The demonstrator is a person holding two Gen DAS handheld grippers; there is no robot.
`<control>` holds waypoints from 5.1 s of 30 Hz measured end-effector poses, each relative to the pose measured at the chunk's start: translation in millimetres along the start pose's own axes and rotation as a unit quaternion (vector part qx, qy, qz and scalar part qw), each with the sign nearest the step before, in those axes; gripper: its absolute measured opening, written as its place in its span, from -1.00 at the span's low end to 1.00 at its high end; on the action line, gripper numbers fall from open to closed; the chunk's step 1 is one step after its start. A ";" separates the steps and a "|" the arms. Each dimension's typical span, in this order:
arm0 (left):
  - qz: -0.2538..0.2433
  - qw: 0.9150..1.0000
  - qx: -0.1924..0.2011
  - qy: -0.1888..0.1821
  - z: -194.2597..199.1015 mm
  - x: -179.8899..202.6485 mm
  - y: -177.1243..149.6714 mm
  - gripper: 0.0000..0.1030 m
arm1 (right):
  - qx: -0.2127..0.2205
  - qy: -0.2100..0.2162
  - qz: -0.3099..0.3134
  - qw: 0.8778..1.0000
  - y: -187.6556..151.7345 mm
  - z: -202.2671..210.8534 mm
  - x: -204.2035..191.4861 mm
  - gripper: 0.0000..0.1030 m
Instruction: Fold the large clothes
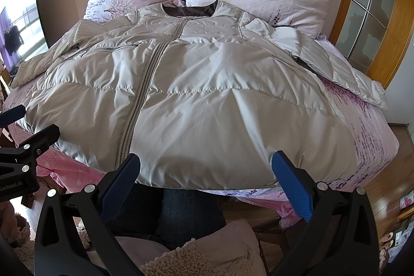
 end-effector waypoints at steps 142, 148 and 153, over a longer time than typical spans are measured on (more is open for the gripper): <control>0.301 0.907 -0.159 -0.249 -283.3 -41.9 156.0 -0.65 | 0.033 0.021 -0.169 0.985 212.6 -160.8 105.7 0.70; 0.305 0.915 -0.127 -0.233 -269.7 -63.2 156.8 -0.76 | 0.043 0.013 -0.193 0.980 214.7 -156.0 119.9 0.70; 0.301 0.915 -0.153 -0.223 -273.6 -65.6 139.9 -0.66 | 0.032 0.019 -0.203 0.978 212.2 -160.2 120.2 0.70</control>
Point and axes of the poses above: each gripper's, at about its wrist camera, not at the fingertips, and z roughly against the way its jaws point, x to its right, y to its top, the point moved 3 cm from there along -z, roughly the way its jaws point, and after that the axes turned 13 degrees about x, right-handed, at the moved point
